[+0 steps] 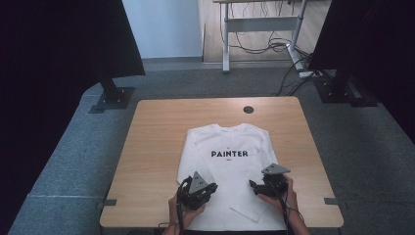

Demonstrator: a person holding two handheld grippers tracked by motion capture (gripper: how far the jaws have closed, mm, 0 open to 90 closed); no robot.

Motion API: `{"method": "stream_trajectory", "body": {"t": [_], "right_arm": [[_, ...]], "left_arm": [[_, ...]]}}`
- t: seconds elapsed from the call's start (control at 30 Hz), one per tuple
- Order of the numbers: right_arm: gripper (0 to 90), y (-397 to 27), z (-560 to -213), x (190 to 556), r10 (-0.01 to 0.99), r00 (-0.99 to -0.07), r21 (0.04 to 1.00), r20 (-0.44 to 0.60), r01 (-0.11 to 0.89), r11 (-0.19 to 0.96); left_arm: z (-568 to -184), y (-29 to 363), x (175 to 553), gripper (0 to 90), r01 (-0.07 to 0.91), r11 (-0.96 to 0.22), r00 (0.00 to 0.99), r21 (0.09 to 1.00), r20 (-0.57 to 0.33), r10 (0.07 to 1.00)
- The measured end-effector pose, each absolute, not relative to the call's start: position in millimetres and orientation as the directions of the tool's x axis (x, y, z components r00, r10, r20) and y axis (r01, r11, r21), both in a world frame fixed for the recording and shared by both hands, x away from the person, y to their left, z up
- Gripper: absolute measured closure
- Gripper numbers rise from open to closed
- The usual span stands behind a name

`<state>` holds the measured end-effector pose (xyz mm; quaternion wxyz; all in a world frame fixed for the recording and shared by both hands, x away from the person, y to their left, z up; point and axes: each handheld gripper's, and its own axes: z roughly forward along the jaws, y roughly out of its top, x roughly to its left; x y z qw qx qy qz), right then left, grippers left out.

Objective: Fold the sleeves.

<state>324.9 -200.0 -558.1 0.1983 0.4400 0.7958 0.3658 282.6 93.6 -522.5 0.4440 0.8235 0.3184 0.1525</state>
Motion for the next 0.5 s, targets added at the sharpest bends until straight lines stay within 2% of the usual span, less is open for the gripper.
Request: {"method": "stream_trajectory", "body": {"t": [0.5], "right_arm": [[24.2,-200.0,-558.1,324.9,0.845,-0.534,0.757,0.006,0.555,0.345]], "left_arm": [[-530.7,78.2,278.3,85.2,0.385,-0.447,0.778,0.808,-0.023,0.628]]}}
